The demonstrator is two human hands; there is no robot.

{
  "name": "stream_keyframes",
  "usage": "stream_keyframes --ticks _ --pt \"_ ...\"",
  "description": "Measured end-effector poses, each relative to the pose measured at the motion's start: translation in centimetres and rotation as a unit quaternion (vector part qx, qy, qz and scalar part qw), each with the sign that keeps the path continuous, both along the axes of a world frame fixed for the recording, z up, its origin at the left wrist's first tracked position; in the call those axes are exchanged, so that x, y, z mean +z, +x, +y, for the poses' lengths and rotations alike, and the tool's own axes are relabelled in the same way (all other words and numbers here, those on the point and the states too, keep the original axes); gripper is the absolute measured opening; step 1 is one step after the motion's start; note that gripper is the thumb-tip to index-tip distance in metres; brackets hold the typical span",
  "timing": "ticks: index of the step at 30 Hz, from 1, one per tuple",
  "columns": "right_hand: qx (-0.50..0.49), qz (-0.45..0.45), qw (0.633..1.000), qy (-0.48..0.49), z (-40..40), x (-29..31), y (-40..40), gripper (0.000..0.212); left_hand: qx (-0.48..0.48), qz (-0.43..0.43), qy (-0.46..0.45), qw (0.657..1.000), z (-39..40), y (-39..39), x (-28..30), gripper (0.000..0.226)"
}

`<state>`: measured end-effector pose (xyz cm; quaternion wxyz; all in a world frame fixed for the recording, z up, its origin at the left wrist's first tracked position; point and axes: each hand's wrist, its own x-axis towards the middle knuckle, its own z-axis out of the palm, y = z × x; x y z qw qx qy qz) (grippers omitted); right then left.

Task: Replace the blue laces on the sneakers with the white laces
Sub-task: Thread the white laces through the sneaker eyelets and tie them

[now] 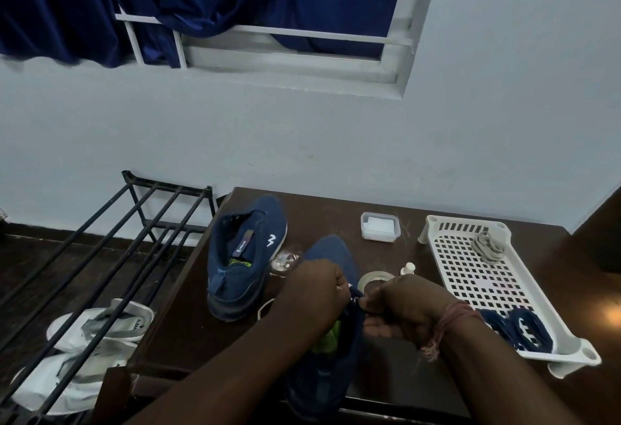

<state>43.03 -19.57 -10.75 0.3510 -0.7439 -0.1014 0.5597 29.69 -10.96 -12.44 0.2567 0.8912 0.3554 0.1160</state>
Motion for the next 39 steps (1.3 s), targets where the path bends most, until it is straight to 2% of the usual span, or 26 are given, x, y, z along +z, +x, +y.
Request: stream_keyframes --ticks 4,6,12,14,18,21,23,25,26,28,29,30,32,34,36,38,39 --pt "-0.005 0.001 1.000 -0.005 0.1 0.1 0.0 0.019 0.017 -0.039 -0.043 0.998 -0.4 0.1 -0.4 0.018" --pt "-0.004 0.005 1.000 -0.001 0.0 0.2 -0.1 0.012 0.013 -0.034 -0.040 0.999 -0.6 0.4 -0.6 0.018" --pt "-0.002 0.015 1.000 0.010 0.0 0.3 0.0 0.004 -0.005 -0.016 0.049 0.999 -1.3 0.4 -0.9 0.021" --pt "0.007 0.025 1.000 0.016 0.0 0.1 0.1 0.011 -0.004 -0.022 0.061 0.998 -1.4 0.3 -0.9 0.021" --pt "-0.013 0.016 1.000 0.010 0.2 -0.5 0.1 0.021 0.007 -0.065 -0.029 0.997 -1.2 0.3 -1.1 0.025" --pt "0.019 -0.009 1.000 -0.014 0.5 -1.0 -0.2 0.028 0.041 -0.086 -0.126 0.987 -0.7 0.2 -0.3 0.011" --pt "-0.038 -0.026 0.998 0.043 0.6 -0.7 0.1 0.026 0.085 -0.122 -0.159 0.976 0.4 0.0 0.7 0.007" --pt "-0.157 -0.099 0.968 0.167 0.5 0.1 1.3 0.020 0.123 -0.131 -0.156 0.971 2.0 -0.5 1.4 0.018" --pt "-0.228 -0.175 0.930 0.229 0.4 0.8 1.9 0.015 0.136 -0.123 -0.157 0.970 2.9 -0.9 1.5 0.022" --pt "-0.358 -0.305 0.826 0.310 0.1 2.0 2.7 0.017 0.142 -0.085 -0.168 0.972 4.1 -1.8 1.6 0.025" --pt "-0.370 -0.348 0.800 0.319 -0.1 2.5 2.7 0.019 0.135 -0.059 -0.172 0.974 4.5 -2.1 1.5 0.024" --pt "-0.341 -0.383 0.798 0.315 -0.2 2.8 2.5 0.018 0.125 -0.031 -0.173 0.976 4.8 -2.3 1.5 0.024" --pt "-0.179 -0.405 0.859 0.257 -0.3 2.0 2.0 0.013 0.086 0.038 -0.173 0.980 4.6 -2.6 1.8 0.025" --pt "0.027 -0.369 0.910 0.186 -0.3 0.9 0.9 0.013 0.044 0.084 -0.178 0.979 4.3 -2.6 1.9 0.026" --pt "0.163 -0.342 0.916 0.132 -0.5 0.0 0.0 0.024 0.019 0.091 -0.173 0.981 3.8 -2.5 1.9 0.017" --pt "0.198 -0.341 0.915 0.083 -0.3 -0.3 0.0 0.036 0.019 0.093 -0.160 0.982 3.6 -2.6 1.8 0.009" --pt "0.210 -0.339 0.915 0.065 -0.3 0.2 -0.2 0.034 0.020 0.102 -0.158 0.982 3.6 -2.5 1.7 0.011"
